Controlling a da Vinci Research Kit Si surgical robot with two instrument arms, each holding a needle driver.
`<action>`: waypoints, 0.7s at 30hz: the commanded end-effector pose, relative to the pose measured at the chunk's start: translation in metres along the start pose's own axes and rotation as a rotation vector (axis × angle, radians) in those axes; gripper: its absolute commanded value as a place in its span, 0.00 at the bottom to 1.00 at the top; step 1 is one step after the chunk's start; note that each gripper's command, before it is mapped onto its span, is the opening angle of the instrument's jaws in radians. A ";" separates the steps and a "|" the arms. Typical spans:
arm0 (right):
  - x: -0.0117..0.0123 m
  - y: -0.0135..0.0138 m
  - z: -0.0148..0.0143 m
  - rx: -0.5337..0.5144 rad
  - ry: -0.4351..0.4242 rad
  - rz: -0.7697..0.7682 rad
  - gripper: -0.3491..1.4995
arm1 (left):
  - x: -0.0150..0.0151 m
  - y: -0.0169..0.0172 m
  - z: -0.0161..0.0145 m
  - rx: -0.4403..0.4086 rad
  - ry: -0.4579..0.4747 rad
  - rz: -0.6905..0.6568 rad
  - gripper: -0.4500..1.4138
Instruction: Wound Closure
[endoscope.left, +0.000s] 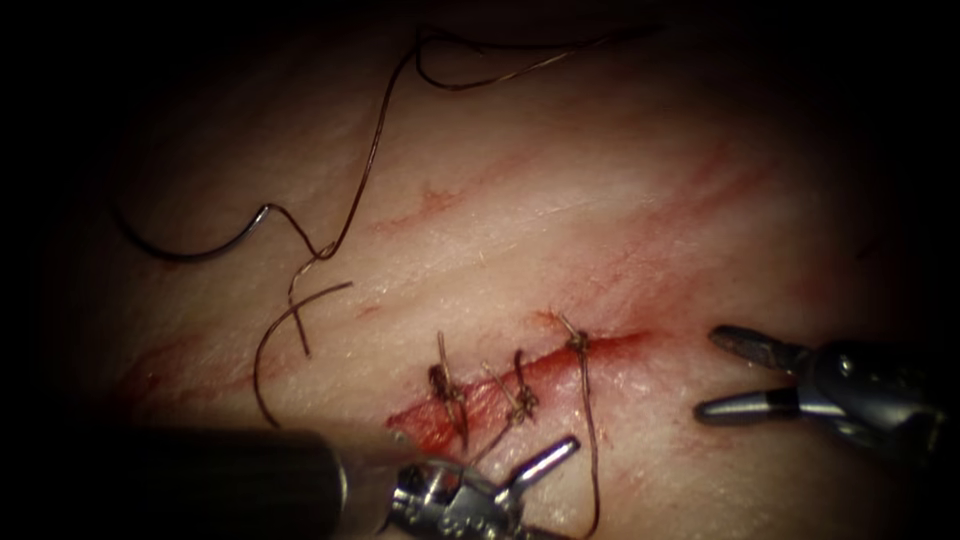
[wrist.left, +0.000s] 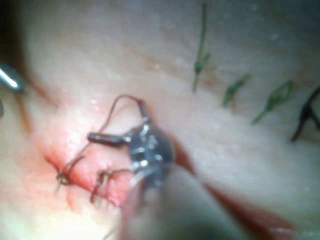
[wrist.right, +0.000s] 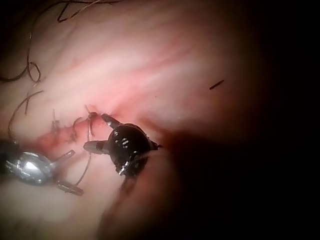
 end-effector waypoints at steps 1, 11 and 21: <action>-0.0008 -0.0005 0.0009 0.003 0.001 0.002 0.95 | -0.0003 0.0006 0.0007 0.000 0.001 0.007 0.81; -0.0014 -0.0012 0.0017 -0.006 0.003 -0.003 0.95 | 0.0006 0.0004 0.0029 0.013 -0.010 0.001 0.81; -0.0028 -0.0018 0.0016 -0.007 0.007 -0.016 0.95 | 0.0011 0.0006 0.0044 0.018 -0.014 0.001 0.75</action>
